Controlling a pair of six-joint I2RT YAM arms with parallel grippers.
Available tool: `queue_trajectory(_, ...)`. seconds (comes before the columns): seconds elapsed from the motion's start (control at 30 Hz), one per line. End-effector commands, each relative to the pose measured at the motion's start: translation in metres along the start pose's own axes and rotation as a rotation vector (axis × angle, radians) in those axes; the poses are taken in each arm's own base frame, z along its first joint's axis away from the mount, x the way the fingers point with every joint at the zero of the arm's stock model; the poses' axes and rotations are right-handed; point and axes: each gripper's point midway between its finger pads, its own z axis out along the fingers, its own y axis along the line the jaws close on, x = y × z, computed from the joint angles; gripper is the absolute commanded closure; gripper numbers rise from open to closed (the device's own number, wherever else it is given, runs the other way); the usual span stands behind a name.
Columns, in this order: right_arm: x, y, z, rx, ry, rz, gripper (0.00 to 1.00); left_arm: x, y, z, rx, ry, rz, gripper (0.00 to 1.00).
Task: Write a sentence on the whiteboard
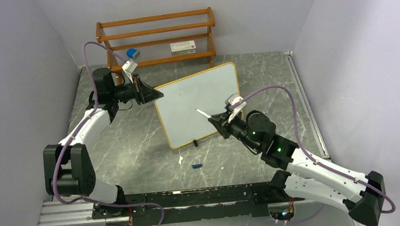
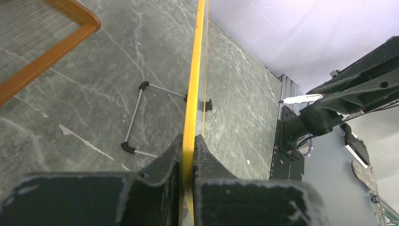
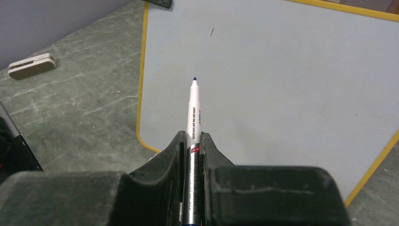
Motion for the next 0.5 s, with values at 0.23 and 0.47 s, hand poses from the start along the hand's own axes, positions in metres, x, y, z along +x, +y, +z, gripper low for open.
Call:
queue_trajectory(0.23, -0.026, 0.028, 0.017, 0.011, -0.027, -0.097, 1.0, 0.027, 0.001, -0.005, -0.025, 0.021, 0.059, 0.95)
queue_trajectory(0.47, -0.027, 0.051, 0.037, 0.053, 0.047, -0.149, 1.0, 0.033, 0.017, -0.006, -0.075, 0.061, 0.061, 0.95)
